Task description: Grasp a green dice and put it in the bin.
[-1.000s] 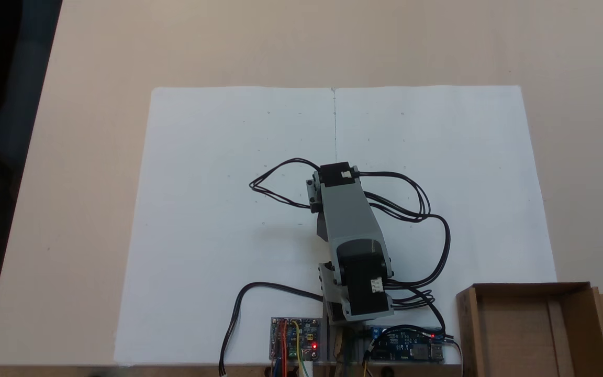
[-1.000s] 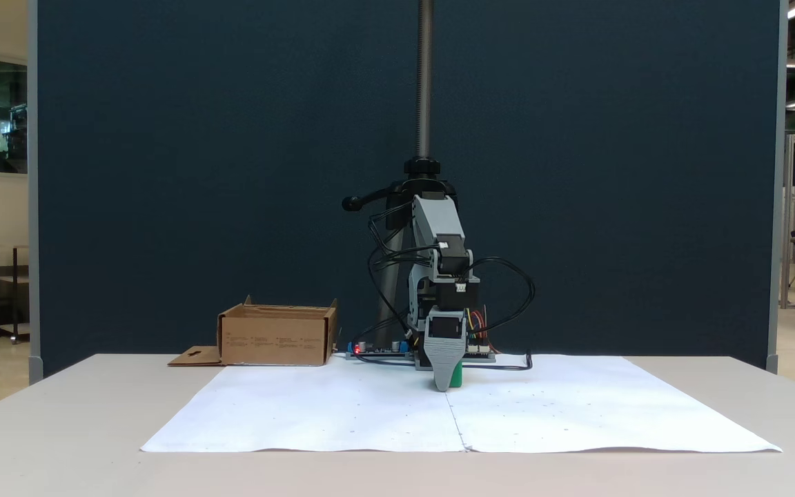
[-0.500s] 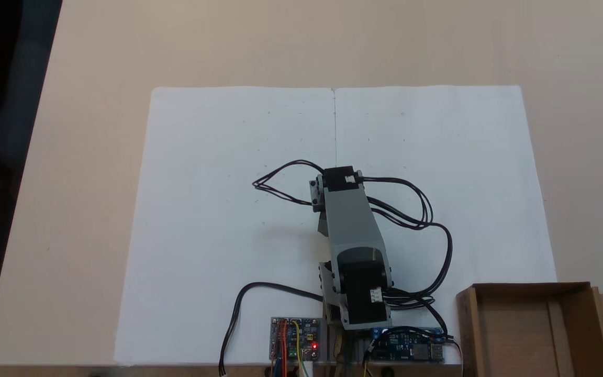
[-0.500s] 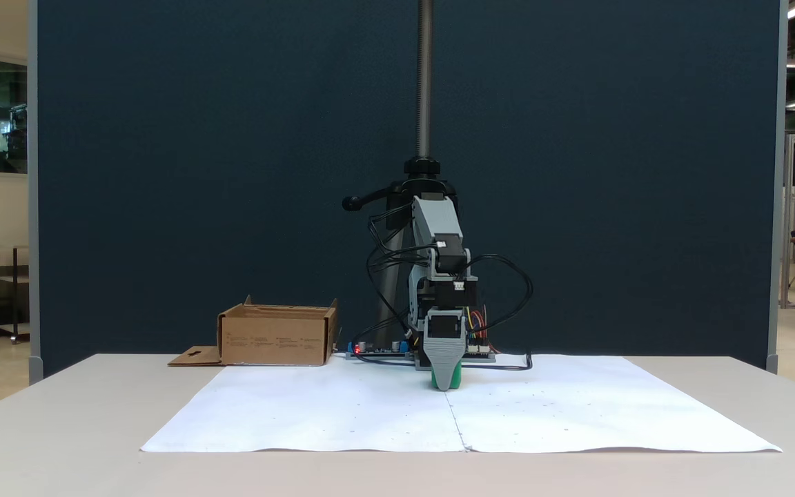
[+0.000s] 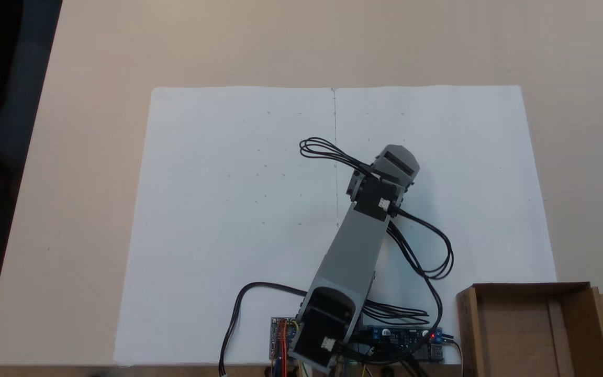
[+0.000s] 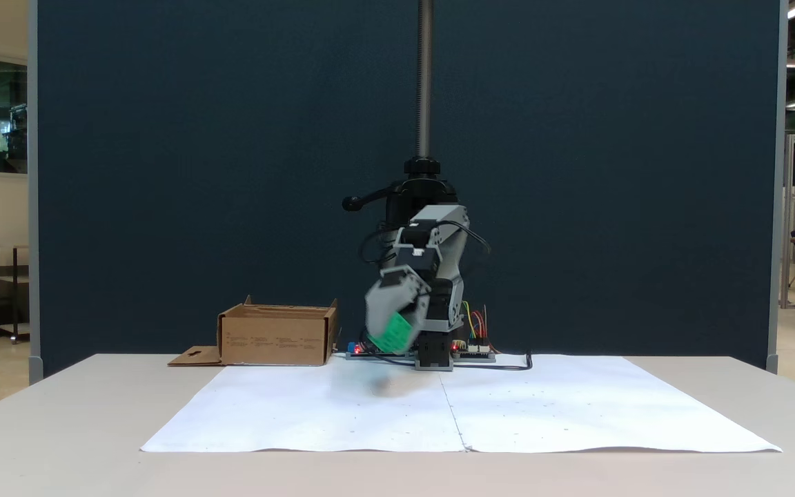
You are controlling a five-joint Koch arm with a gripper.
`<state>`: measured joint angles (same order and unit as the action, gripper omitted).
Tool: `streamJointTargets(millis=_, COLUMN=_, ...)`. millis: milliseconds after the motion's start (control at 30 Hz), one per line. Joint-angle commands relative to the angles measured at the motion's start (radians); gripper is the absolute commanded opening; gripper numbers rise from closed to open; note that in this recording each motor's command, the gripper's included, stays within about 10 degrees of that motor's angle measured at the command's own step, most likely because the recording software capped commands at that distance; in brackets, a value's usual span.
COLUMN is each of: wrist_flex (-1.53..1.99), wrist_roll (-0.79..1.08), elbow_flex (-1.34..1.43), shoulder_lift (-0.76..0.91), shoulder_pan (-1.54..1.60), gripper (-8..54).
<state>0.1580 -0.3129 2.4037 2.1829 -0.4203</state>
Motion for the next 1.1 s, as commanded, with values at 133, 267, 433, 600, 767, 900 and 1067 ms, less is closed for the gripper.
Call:
streamJointTargets(millis=133, wrist_flex=-0.146, wrist_roll=0.109, elbow_flex=-0.193, shoulder_lift=0.104, shoulder_pan=-0.308, gripper=12.2)
streamJointTargets(millis=267, wrist_flex=-0.149, wrist_roll=0.141, elbow_flex=-0.313, shoulder_lift=0.101, shoulder_pan=-0.48, gripper=12.2)
streamJointTargets(millis=433, wrist_flex=-0.153, wrist_roll=0.152, elbow_flex=-0.437, shoulder_lift=0.08, shoulder_pan=-0.808, gripper=12.2)
streamJointTargets(millis=600, wrist_flex=-0.147, wrist_roll=0.155, elbow_flex=-0.454, shoulder_lift=0.02, shoulder_pan=-1.14, gripper=12.2)
streamJointTargets(millis=767, wrist_flex=-0.089, wrist_roll=0.245, elbow_flex=-0.454, shoulder_lift=-0.044, shoulder_pan=-1.238, gripper=12.2)
streamJointTargets(millis=900, wrist_flex=-0.037, wrist_roll=0.383, elbow_flex=-0.453, shoulder_lift=-0.186, shoulder_pan=-1.246, gripper=12.2)
streamJointTargets(millis=1067, wrist_flex=-0.041, wrist_roll=0.508, elbow_flex=-0.454, shoulder_lift=-0.33, shoulder_pan=-1.275, gripper=12.2)
